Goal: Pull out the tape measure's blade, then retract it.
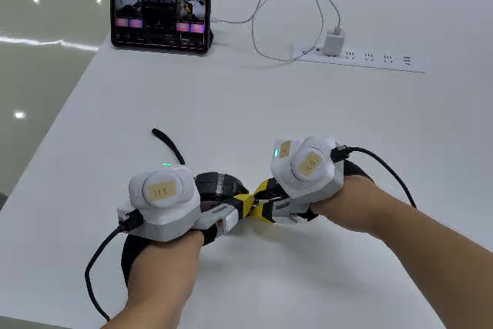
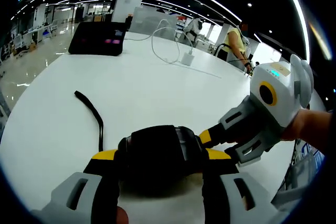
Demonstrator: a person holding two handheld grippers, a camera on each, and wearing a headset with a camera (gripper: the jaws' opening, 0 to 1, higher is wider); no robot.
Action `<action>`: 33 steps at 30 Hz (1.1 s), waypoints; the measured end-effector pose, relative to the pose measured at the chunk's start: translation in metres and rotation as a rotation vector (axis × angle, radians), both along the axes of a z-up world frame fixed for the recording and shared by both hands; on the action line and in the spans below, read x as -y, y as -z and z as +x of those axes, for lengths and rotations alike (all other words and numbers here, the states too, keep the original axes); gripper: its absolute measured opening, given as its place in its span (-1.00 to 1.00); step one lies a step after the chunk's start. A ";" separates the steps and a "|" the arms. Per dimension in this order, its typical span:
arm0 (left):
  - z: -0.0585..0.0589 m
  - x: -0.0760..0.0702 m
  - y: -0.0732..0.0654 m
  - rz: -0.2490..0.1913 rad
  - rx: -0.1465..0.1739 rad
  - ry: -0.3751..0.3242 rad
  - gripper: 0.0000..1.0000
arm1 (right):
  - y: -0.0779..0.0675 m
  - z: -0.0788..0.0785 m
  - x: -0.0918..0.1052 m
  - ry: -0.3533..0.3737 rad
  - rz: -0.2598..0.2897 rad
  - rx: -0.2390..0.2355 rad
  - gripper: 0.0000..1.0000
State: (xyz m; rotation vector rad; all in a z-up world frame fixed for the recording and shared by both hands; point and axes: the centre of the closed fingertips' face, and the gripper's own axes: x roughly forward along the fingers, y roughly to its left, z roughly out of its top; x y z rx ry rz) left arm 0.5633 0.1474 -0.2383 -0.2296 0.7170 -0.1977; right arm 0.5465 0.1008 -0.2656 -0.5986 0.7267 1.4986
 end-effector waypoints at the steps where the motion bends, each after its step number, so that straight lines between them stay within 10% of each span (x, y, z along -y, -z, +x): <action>1: 0.000 0.000 0.000 0.004 0.002 0.001 0.20 | 0.000 0.000 0.000 0.003 -0.001 -0.001 -0.74; 33: 0.000 0.004 -0.007 0.031 0.043 0.070 0.31 | -0.010 0.004 0.015 0.096 0.023 0.027 -0.50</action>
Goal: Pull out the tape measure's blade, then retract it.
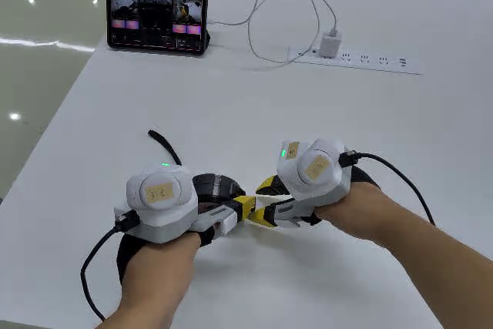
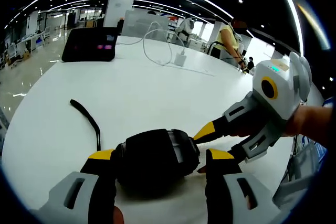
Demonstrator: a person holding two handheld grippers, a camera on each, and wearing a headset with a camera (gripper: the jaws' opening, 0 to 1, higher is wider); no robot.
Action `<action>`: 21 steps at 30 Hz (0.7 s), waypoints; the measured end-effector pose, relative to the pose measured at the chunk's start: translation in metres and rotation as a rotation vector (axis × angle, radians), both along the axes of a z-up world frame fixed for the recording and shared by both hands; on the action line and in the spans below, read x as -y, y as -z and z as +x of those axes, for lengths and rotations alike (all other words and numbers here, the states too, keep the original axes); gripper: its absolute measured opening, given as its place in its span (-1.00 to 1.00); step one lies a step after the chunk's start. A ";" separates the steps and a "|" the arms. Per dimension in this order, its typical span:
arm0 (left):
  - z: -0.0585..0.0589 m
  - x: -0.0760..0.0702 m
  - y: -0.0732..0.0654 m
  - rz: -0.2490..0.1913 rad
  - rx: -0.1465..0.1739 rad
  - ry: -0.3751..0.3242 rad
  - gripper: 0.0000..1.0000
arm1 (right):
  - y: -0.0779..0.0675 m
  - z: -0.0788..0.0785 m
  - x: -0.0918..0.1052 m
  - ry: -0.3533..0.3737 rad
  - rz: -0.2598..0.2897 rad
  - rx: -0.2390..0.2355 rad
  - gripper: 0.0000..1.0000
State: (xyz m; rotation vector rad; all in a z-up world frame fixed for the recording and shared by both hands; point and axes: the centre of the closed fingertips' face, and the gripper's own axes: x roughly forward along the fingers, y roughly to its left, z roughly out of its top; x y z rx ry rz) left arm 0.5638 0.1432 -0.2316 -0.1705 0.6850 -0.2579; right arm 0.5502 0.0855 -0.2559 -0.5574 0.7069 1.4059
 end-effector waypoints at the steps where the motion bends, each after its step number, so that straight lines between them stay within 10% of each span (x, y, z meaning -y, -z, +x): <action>1: 0.000 0.000 -0.002 -0.008 0.004 0.003 0.33 | -0.001 0.001 0.002 0.014 0.007 0.003 -0.49; 21: -0.014 0.004 -0.019 0.027 0.078 0.131 0.47 | -0.018 0.001 0.027 0.150 0.049 0.034 -0.21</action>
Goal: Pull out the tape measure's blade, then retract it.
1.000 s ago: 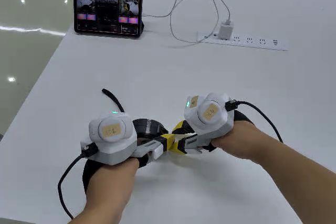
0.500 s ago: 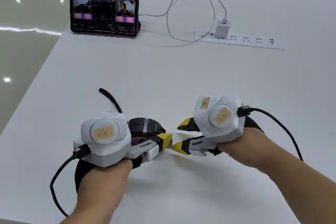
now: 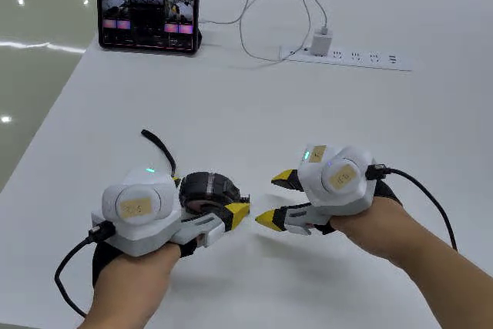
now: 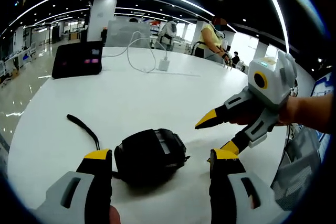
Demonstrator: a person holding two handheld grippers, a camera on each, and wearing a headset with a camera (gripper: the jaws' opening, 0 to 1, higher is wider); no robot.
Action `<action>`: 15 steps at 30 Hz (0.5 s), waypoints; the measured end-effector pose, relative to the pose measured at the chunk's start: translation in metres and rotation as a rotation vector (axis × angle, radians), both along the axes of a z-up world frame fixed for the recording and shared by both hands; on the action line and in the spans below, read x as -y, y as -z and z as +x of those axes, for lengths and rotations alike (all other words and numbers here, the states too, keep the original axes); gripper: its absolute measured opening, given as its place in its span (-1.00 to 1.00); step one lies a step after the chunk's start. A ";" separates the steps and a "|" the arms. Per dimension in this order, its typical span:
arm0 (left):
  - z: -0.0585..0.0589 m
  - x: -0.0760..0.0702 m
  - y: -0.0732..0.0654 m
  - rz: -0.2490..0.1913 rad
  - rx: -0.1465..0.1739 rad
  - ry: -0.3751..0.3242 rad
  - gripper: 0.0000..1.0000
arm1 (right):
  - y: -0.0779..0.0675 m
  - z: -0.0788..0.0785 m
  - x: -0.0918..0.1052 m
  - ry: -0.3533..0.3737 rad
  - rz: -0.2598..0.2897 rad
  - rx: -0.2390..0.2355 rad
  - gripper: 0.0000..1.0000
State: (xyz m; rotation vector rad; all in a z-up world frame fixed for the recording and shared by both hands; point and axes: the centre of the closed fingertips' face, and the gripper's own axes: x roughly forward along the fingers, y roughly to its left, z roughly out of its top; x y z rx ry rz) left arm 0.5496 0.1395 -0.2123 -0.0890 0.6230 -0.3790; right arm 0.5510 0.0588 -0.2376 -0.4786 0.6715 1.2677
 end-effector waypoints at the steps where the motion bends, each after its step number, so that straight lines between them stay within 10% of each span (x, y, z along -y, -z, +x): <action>1: -0.001 0.000 0.000 0.003 0.001 0.004 0.47 | -0.001 0.000 0.001 0.001 0.003 0.003 -0.21; 15: -0.011 0.002 -0.008 0.031 0.030 0.081 0.59 | -0.020 -0.005 0.020 0.066 0.040 0.028 -0.03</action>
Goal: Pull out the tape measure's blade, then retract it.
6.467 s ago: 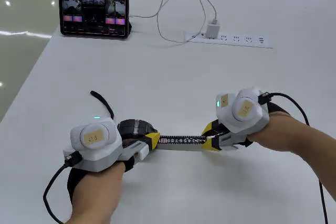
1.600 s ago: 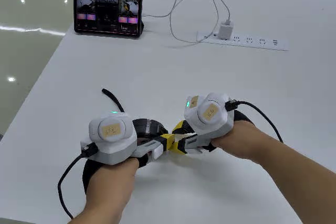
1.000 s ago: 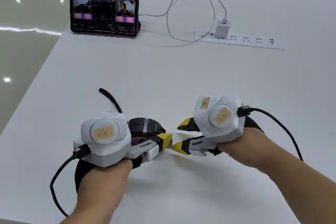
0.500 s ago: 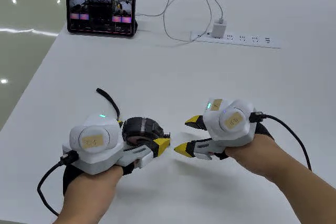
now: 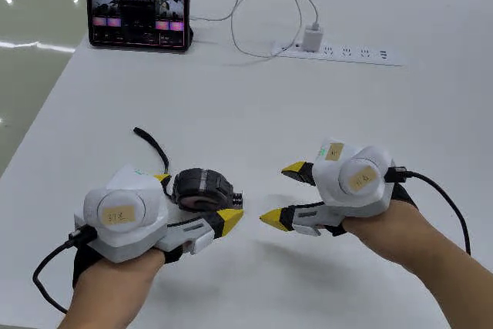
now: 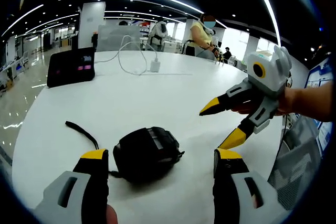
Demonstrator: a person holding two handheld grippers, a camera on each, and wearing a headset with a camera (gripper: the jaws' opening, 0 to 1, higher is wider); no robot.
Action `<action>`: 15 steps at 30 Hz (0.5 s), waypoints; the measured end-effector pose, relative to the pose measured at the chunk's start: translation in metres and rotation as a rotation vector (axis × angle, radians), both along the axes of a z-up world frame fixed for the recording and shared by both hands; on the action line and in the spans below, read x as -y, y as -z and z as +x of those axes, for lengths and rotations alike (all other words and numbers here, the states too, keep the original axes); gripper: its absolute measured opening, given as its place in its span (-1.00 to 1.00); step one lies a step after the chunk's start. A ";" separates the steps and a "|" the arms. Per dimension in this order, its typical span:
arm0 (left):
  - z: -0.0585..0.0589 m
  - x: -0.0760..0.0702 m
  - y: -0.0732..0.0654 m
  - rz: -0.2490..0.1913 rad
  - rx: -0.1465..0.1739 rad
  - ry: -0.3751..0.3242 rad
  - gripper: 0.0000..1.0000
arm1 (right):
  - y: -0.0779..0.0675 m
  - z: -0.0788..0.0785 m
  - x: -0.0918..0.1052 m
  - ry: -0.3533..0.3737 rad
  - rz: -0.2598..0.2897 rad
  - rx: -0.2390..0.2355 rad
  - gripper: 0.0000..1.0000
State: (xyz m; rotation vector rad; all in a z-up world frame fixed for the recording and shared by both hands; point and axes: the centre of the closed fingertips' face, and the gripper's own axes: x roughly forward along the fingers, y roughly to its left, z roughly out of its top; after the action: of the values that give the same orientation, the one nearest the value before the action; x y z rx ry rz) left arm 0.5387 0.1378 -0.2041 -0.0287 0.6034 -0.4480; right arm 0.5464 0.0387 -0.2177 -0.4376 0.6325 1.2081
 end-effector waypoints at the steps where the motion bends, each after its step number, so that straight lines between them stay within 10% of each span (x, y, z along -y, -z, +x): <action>1: -0.001 0.000 0.000 0.002 0.002 0.006 0.61 | -0.001 0.000 0.002 0.004 0.001 0.004 -0.02; 15: -0.016 -0.001 -0.002 -0.009 0.002 0.090 0.81 | -0.010 -0.010 0.026 0.069 0.044 0.023 0.19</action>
State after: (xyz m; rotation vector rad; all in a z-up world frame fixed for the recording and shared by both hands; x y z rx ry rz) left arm 0.5226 0.1385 -0.2019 -0.0101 0.6019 -0.5378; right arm 0.5369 0.0128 -0.2081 -0.3892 0.5961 1.1482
